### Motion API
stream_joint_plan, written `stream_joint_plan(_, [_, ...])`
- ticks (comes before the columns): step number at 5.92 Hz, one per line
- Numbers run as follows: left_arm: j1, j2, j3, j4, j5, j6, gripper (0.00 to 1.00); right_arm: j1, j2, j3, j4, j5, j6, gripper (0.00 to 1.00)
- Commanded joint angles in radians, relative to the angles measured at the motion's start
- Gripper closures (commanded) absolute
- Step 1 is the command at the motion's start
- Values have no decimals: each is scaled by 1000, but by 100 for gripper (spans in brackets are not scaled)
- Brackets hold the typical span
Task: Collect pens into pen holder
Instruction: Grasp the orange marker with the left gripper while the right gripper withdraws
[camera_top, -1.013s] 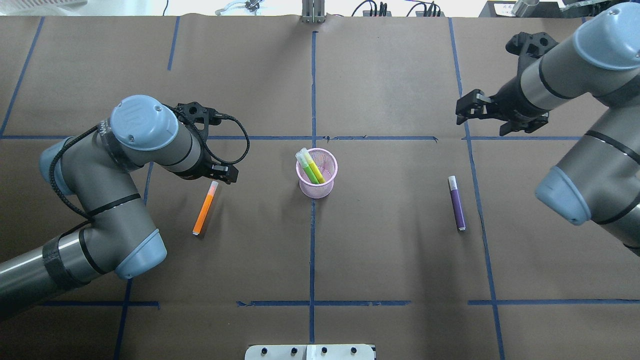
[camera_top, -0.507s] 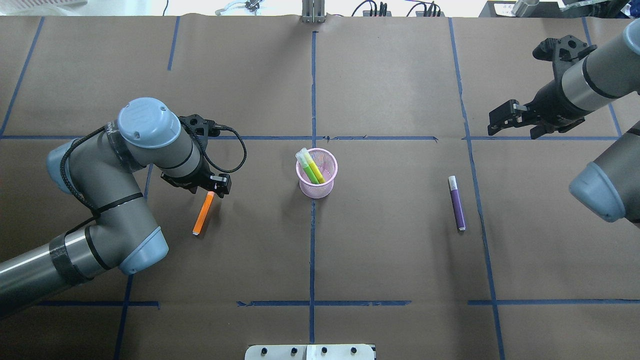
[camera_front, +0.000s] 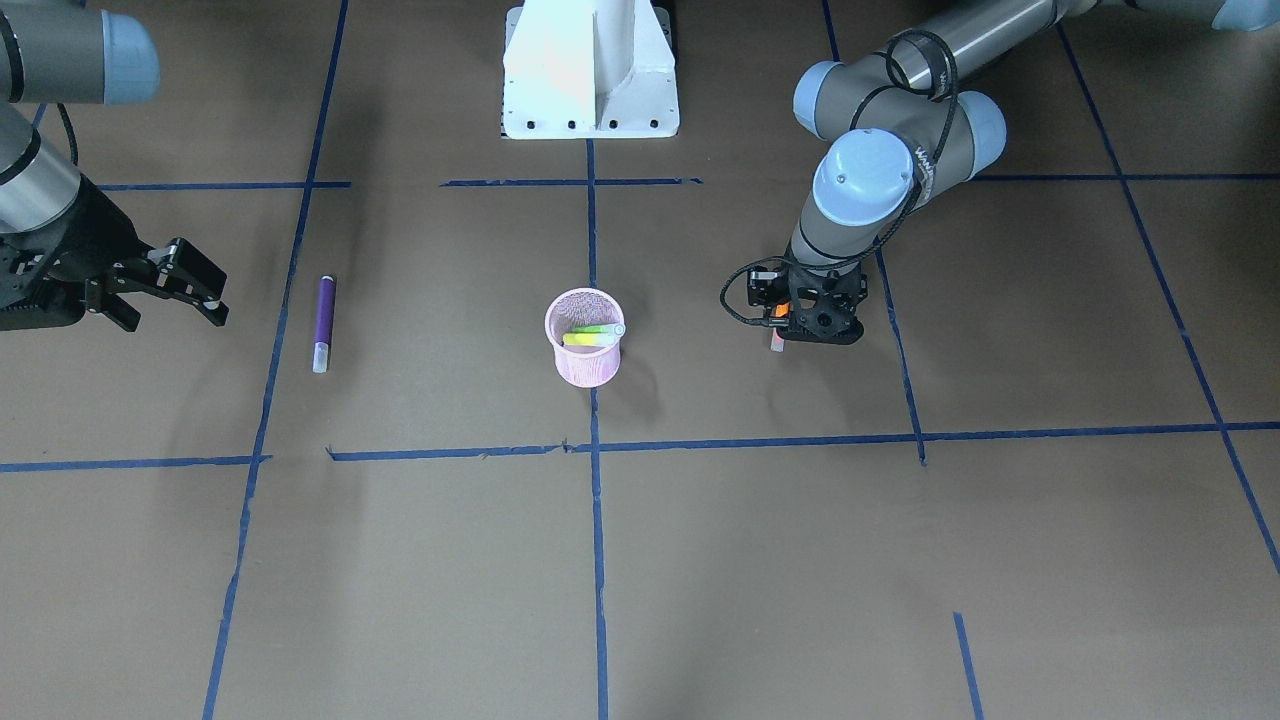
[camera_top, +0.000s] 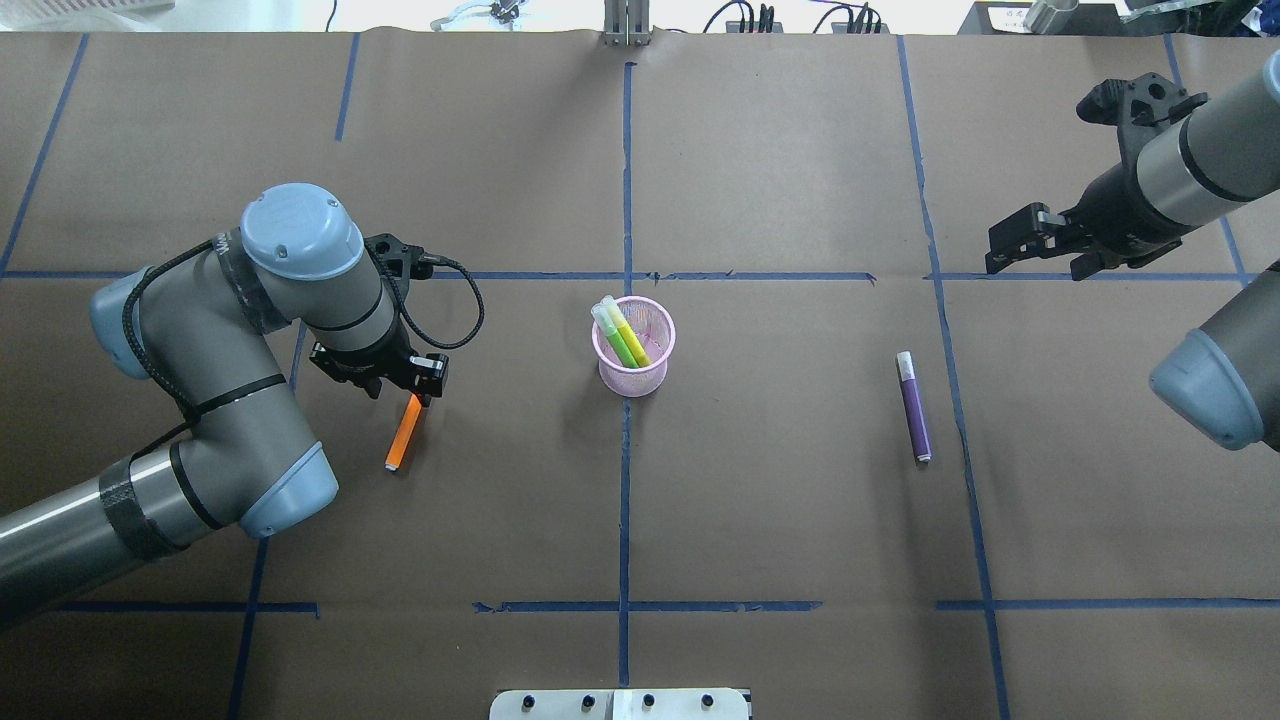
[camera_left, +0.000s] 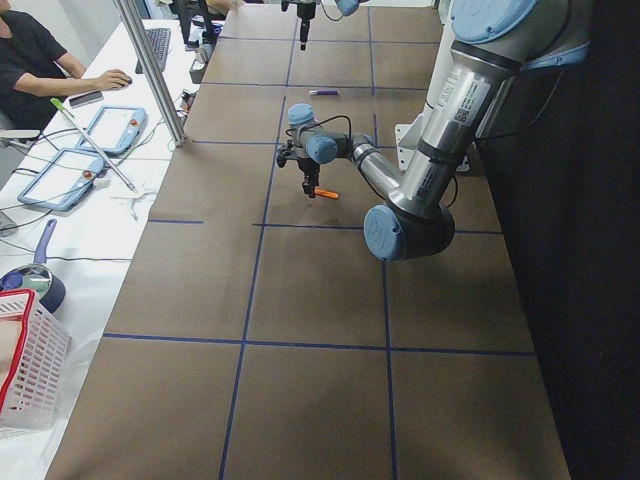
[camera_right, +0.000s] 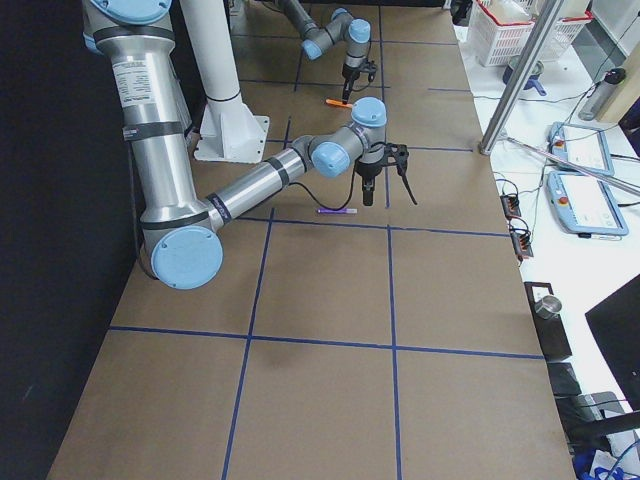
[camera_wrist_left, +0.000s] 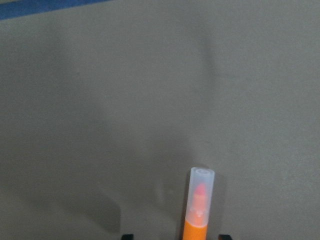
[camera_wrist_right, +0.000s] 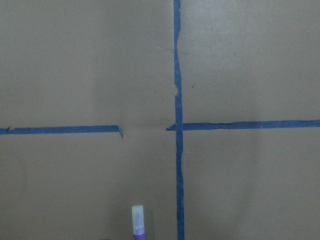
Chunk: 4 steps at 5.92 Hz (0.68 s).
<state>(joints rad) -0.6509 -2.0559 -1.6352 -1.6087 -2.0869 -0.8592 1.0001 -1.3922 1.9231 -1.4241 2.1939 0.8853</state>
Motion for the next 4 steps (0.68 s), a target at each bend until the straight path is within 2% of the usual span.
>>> stream_joint_plan(1, [-1,-18,29,3,-19,98,39,0,-2,1,1,0,3,0])
stream_joint_plan(4, [0,-68,92,4,-15,160,42,-1,-2,2,1,-2,9,0])
